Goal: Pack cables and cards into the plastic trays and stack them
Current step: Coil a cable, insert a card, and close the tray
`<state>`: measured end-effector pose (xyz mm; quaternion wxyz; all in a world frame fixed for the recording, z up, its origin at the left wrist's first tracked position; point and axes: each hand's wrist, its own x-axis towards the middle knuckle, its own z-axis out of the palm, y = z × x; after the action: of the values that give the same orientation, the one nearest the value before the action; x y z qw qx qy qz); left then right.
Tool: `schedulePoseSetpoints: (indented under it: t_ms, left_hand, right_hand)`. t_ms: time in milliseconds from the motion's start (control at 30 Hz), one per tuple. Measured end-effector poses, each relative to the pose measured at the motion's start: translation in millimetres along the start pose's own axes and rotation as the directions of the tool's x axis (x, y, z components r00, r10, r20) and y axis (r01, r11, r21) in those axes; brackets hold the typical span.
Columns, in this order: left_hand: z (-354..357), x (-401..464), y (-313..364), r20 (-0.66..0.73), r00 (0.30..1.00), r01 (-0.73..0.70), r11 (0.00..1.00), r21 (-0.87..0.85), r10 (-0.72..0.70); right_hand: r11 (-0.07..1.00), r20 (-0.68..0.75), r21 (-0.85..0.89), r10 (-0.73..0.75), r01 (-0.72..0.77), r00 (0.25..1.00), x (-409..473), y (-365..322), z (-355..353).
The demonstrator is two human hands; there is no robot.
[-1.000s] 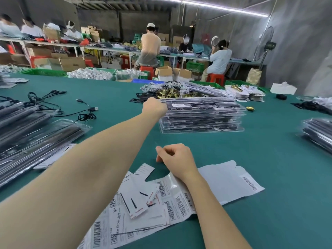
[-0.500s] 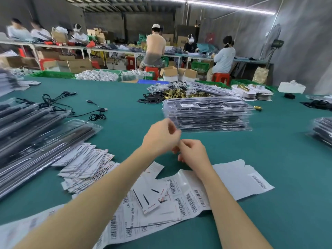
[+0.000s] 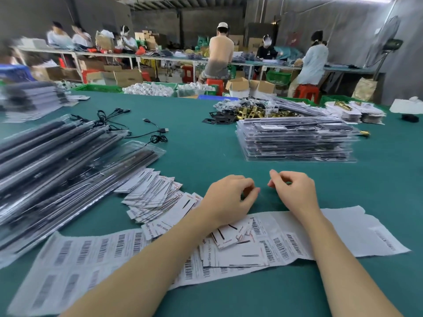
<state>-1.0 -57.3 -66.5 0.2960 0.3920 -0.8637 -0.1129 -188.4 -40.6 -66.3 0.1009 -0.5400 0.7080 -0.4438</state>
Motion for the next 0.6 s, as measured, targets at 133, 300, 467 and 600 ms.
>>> schedulePoseSetpoints:
  t_ms: [133, 300, 467, 600]
  left_hand:
    - [3, 1, -2, 0.006, 1.000, 0.014, 1.000, -0.004, -0.014]
    - [1, 2, 2, -0.012, 0.999, 0.049, 0.993, -0.110, -0.051]
    - [-8, 6, -14, -0.136, 0.911, 0.217, 0.735, -0.643, -0.388]
    - [-16, 13, -27, -0.042, 0.670, 0.244, 0.273, -0.931, -0.741]
  right_hand:
    - [0.991, 0.152, -0.123, 0.073, -0.055, 0.986, 2, -9, -2]
    - [0.994, 0.246, -0.100, -0.016, 0.042, 0.969, 3, -40, 14]
    - [0.981, 0.217, 0.195, -0.066, 0.024, 0.974, 11, -90, 47]
    - [0.896, 0.358, 0.389, 0.069, -0.216, 0.931, 15, -127, 88]
